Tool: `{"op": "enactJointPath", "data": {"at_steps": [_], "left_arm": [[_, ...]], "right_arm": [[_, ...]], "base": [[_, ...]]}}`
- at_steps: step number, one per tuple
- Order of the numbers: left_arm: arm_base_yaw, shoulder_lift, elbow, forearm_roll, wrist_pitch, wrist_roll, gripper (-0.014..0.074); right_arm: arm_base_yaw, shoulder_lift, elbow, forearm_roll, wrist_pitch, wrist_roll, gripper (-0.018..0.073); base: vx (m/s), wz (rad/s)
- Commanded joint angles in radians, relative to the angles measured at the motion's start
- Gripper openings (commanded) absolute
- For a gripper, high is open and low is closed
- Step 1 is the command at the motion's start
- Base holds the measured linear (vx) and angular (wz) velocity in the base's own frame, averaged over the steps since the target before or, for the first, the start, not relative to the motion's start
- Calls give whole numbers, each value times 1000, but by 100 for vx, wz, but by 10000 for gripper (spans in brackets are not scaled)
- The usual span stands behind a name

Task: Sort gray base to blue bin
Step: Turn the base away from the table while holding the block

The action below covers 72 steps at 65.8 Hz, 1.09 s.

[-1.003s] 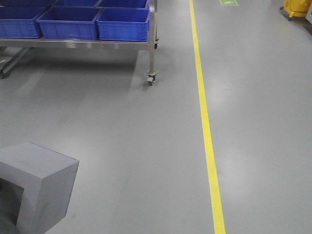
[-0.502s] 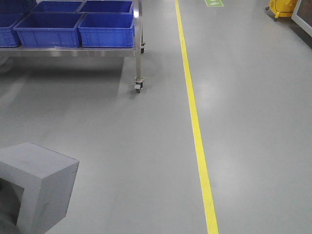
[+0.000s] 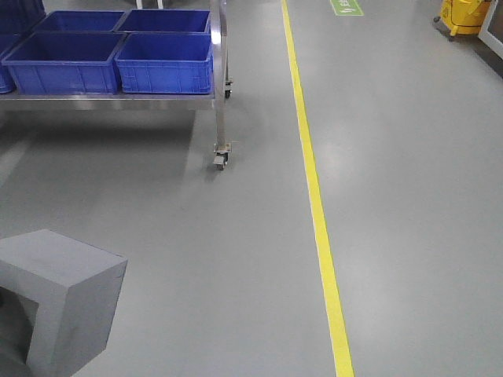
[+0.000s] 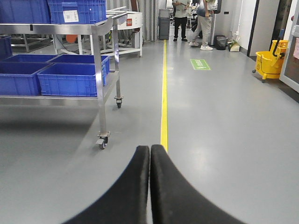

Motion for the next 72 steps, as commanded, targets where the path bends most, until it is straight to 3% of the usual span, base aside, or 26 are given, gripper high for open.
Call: {"op": "enactJointPath", "data": {"at_steps": [1, 72], "left_arm": [[-6, 6, -30, -10, -112, -9, -6], [-6, 6, -30, -10, -112, -9, -6]], "right_arm": [[-3, -12, 15, -6, -74, -6, -9], [-3, -12, 15, -6, -74, -6, -9]], "base": [[40, -1], [43, -1]]}}
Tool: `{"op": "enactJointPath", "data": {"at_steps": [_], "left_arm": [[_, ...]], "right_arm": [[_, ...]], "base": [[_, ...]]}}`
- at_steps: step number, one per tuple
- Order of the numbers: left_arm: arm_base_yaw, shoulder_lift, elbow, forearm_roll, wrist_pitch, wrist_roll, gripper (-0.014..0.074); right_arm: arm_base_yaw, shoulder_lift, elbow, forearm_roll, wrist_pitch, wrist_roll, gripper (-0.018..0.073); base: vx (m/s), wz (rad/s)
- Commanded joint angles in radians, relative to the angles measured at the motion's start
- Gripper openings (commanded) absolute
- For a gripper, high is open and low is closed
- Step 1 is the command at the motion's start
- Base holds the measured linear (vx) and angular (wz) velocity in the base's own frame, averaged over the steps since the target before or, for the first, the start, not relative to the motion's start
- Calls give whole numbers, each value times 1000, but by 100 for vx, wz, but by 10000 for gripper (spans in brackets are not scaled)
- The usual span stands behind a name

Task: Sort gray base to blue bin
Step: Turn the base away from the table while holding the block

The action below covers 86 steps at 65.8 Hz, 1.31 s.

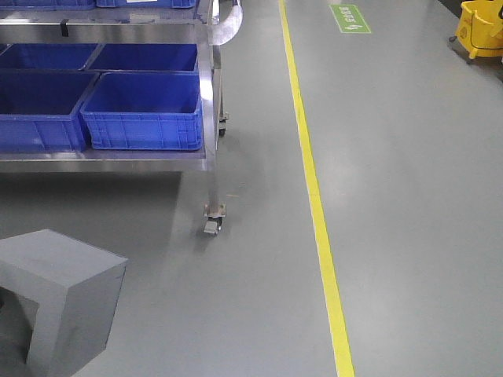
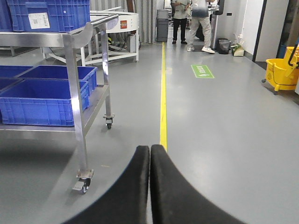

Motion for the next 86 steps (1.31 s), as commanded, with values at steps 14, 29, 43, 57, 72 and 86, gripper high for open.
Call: {"op": "enactJointPath", "data": {"at_steps": [14, 29, 43, 57, 72, 86], "left_arm": [[-6, 6, -30, -10, -112, -9, -6], [-6, 6, -30, -10, -112, -9, -6], [-6, 6, -30, -10, -112, -9, -6], [-6, 6, -30, -10, -112, -9, -6], [-6, 6, -30, -10, -112, -9, -6], [-6, 6, -30, -10, -112, -9, -6]], "right_arm": [[-3, -12, 15, -6, -74, -6, -9], [-3, -12, 15, -6, -74, -6, -9], [-3, -12, 15, -6, -74, -6, -9], [-3, -12, 15, -6, -74, -6, -9], [-3, -12, 15, -6, -74, -6, -9], [-3, -12, 15, -6, -74, -6, -9]], "base": [[42, 4], [36, 4], [33, 15], [29, 50], [25, 84], [23, 93]]}}
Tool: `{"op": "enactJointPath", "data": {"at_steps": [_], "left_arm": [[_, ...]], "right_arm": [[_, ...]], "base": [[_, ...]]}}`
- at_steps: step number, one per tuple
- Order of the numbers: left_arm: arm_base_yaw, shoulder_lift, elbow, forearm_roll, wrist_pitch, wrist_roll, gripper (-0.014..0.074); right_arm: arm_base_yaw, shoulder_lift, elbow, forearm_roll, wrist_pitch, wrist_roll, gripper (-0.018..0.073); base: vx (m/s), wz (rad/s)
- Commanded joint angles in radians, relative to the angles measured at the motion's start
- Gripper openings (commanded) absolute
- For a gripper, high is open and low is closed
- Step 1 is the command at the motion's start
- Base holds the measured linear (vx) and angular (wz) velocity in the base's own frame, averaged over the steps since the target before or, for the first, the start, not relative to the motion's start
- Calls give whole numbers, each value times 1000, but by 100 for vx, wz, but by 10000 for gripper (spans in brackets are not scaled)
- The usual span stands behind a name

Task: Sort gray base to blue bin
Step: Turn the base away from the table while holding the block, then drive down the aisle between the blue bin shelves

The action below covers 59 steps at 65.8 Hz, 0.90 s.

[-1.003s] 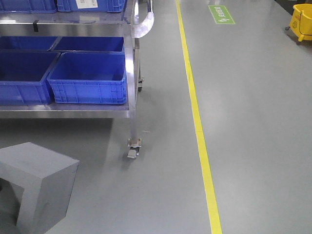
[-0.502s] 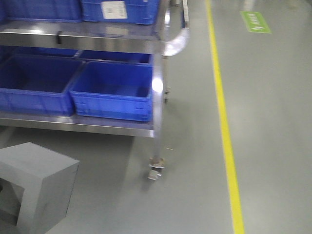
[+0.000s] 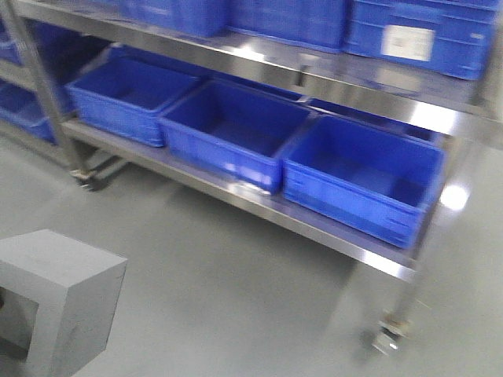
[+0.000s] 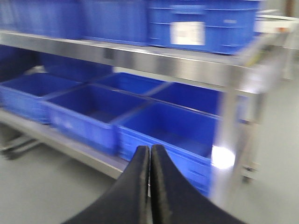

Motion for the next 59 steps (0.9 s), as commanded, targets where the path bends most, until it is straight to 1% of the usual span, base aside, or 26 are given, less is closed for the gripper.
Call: {"op": "enactJointPath", "data": {"at_steps": [1, 59], "left_arm": [[-6, 6, -30, -10, -112, -9, -6], [-6, 6, -30, -10, -112, -9, -6]], "right_arm": [[-3, -12, 15, -6, -74, -6, -9], [-3, -12, 15, -6, -74, -6, -9]], "base": [[22, 88], [22, 83]]}}
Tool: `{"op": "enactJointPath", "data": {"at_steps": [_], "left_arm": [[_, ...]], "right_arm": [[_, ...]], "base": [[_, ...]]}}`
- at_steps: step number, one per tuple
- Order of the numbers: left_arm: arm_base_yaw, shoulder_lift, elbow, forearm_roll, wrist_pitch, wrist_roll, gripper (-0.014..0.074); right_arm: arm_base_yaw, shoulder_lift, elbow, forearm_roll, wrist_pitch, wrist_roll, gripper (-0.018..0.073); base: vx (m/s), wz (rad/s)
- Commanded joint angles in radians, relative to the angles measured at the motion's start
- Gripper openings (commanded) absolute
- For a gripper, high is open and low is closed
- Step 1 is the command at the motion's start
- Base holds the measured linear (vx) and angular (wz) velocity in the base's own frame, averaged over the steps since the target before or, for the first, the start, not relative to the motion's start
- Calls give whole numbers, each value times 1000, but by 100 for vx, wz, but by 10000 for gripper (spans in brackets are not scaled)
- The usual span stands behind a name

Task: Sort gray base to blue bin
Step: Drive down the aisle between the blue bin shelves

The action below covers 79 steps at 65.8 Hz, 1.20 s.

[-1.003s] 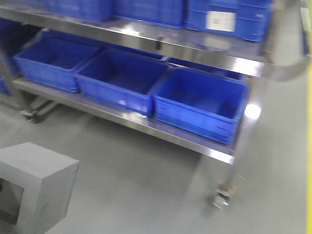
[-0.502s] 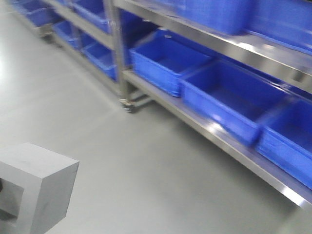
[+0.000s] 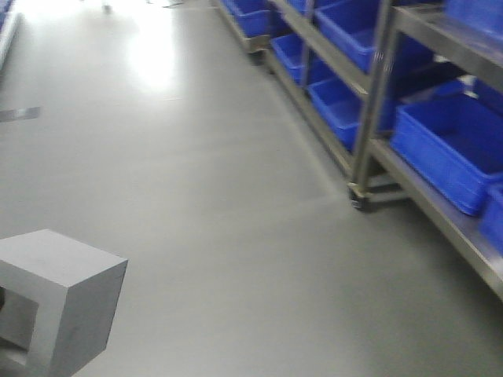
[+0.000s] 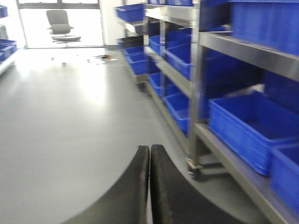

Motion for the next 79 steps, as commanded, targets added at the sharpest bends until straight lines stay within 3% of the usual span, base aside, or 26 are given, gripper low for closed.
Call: {"op": "enactJointPath", "data": {"at_steps": [1, 35, 79], "left_arm": [[-6, 6, -30, -10, -112, -9, -6], [-6, 6, -30, -10, -112, -9, -6], [-6, 6, -30, -10, -112, -9, -6]], "right_arm": [[-3, -12, 15, -6, -74, -6, -9], [-3, -12, 15, -6, -74, -6, -9], [-3, -12, 15, -6, -74, -6, -9]], "base": [[22, 84], [24, 57], [37, -6]]}}
